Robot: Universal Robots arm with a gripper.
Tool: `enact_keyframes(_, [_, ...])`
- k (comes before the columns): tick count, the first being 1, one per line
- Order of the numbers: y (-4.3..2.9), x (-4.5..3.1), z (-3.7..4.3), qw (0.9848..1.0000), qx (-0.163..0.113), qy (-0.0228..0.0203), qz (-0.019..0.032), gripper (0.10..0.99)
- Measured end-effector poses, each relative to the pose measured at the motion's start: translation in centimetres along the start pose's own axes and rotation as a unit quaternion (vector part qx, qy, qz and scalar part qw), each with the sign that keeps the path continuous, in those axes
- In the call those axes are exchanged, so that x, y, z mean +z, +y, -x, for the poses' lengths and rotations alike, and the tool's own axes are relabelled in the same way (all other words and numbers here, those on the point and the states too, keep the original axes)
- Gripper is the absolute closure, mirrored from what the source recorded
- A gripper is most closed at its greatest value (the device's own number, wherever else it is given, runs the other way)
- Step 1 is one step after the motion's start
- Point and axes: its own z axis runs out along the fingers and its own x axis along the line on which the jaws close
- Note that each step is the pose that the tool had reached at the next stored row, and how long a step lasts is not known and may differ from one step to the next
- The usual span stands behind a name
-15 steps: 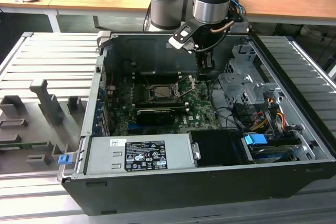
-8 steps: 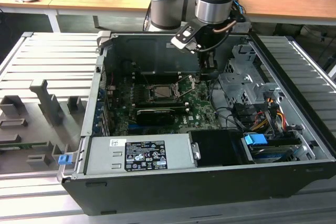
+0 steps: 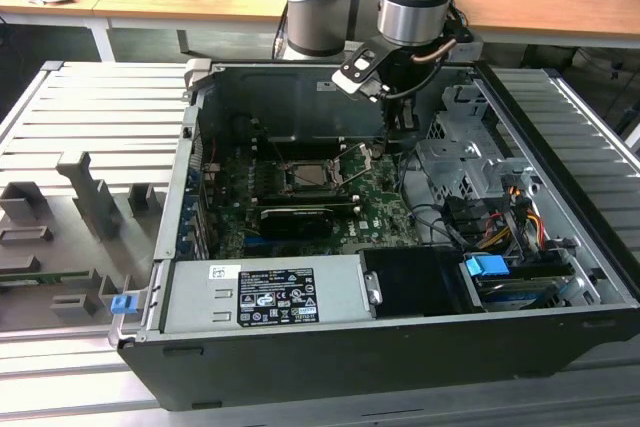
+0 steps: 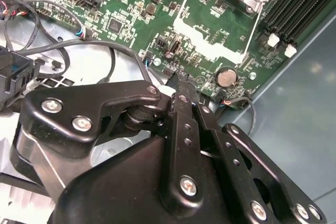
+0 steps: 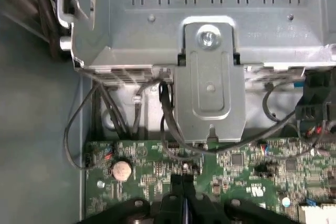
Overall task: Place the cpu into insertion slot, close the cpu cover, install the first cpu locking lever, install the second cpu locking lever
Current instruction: 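Close the cpu cover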
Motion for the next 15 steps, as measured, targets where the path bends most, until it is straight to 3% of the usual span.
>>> enact_keyframes(12, [1.23, 0.11, -0.03, 1.0, 0.0, -0.0001, 0.0, 0.98])
enact_keyframes(15, [1.16, 1.04, -0.04, 1.0, 0.0, 0.0, 0.0, 0.98])
